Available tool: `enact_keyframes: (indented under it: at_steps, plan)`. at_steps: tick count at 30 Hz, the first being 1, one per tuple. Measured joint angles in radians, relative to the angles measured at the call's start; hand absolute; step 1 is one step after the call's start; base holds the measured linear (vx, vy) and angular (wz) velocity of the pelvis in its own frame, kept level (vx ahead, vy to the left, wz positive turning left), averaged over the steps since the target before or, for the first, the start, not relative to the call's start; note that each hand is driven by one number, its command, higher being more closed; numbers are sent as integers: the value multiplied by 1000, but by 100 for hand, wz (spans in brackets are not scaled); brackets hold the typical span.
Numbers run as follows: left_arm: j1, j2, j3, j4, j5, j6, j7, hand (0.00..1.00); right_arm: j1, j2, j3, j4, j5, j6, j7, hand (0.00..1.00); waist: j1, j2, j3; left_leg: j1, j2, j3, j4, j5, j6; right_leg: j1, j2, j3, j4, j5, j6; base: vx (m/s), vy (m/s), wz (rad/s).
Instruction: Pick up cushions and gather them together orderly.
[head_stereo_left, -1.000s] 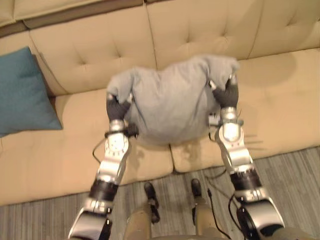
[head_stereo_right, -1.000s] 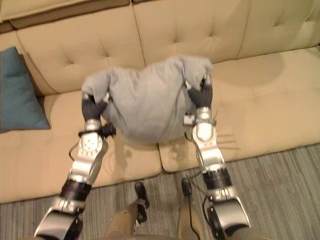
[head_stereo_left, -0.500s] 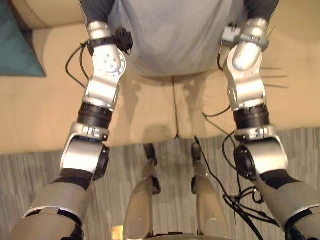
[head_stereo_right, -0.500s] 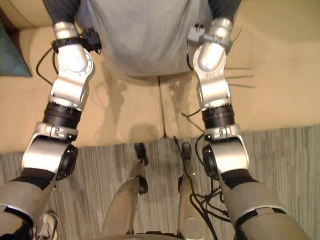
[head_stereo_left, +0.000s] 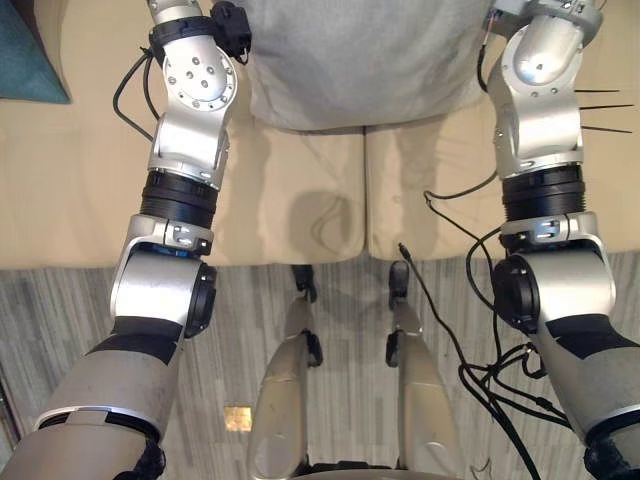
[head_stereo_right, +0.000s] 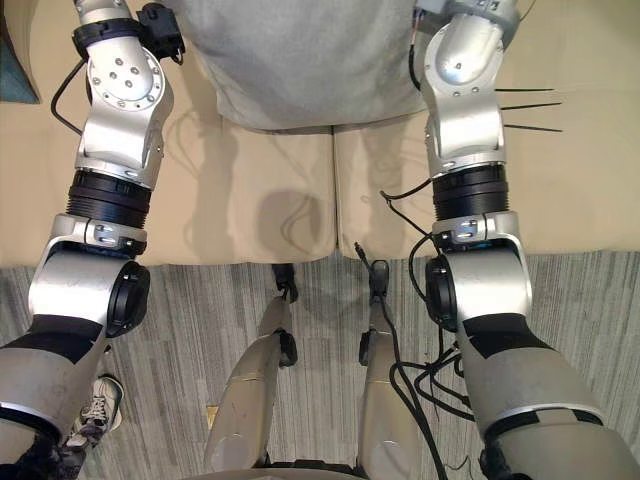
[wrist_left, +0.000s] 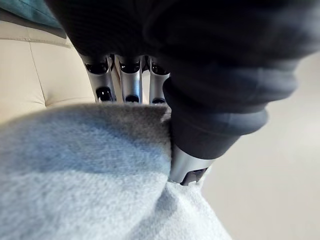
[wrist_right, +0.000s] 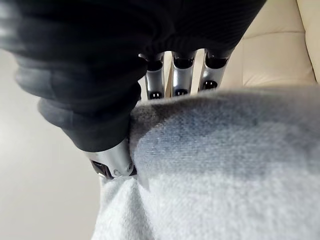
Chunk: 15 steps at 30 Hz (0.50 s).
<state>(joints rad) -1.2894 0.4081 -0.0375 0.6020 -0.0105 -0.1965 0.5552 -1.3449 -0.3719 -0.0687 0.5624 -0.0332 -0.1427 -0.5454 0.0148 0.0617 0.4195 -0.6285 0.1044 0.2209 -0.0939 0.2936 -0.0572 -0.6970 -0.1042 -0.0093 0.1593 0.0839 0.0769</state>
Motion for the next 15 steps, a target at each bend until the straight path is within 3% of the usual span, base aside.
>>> enact_keyframes:
  at_steps: [9, 13, 15]
  plan:
    - [190, 172, 139, -3, -212, 2, -167, 0, 151, -227, -86, -149, 243, -4, 114, 0, 3, -1, 0, 44, 2, 33, -1, -9, -9, -1, -1, 10, 99, -48, -2, -10, -6, 2]
    - [413, 171, 211, -101, -266, -6, -191, 0, 391, -225, -169, -264, 309, -8, 121, 0, -1, -1, -1, 95, 4, 41, -1, -21, 1, 39, 0, 11, 118, -67, -4, -6, -58, -1]
    - [575, 113, 227, -181, -265, -9, -213, 0, 564, -208, -193, -326, 310, -8, 142, 0, -1, -1, -4, 127, 4, 44, -1, -34, 11, 72, -1, 10, 122, -82, -3, 18, -66, 2]
